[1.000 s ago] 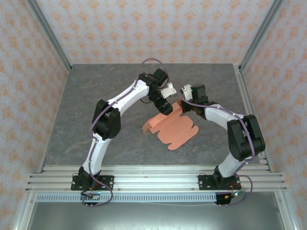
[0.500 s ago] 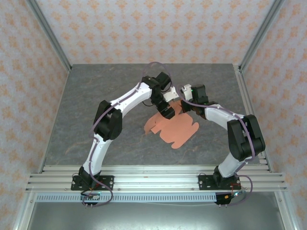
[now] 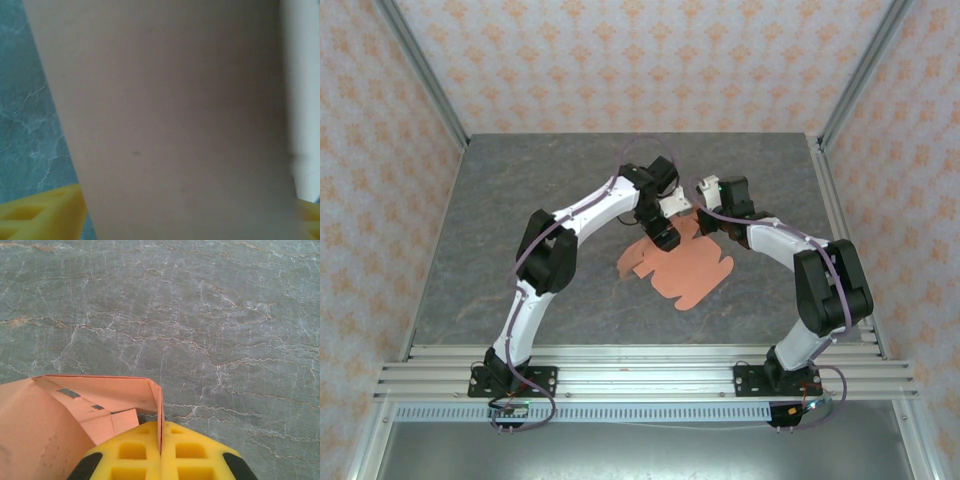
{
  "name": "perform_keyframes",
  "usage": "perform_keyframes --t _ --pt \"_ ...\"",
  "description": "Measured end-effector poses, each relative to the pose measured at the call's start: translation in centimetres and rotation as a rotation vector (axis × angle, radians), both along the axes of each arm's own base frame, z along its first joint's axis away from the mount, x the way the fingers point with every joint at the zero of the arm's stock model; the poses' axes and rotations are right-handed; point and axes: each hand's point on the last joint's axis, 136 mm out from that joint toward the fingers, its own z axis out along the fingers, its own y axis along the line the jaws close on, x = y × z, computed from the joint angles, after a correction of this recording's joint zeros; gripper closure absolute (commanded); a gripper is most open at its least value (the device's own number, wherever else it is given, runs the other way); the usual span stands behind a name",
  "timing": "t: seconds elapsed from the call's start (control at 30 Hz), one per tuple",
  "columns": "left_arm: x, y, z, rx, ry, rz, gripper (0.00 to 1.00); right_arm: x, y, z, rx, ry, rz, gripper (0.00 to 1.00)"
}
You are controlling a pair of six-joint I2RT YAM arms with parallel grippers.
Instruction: Fold the paper box
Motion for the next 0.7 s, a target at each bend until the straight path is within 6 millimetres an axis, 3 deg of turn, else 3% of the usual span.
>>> perform_keyframes --t 0.13,0.27,0.43,0.57,0.7 --pt "0.1 0.7 -1.3 0.104 -0.072 -0.008 0.44 -0.1 0.1 0.0 0.004 0.002 -0.003 0.97" --pt "0.0 1.5 -2.0 0.208 -0.174 -0.023 0.45 -0.4 0.2 -0.1 0.02 0.008 -0.021 0.96" --pt "0.9 1.9 -0.7 0.265 -0.327 -0.045 0.45 -0.7 0.1 0.1 0.028 0.012 -0.051 0.96" --pt "2.5 1.7 0.9 0.269 -0.427 -0.044 0.52 -0.9 0.1 0.0 0.036 0.026 -0.062 0.93" --pt "3.3 1.8 1.3 0.285 -0.475 -0.059 0.58 -1.5 0.1 -0.5 0.045 0.064 -0.066 0.91"
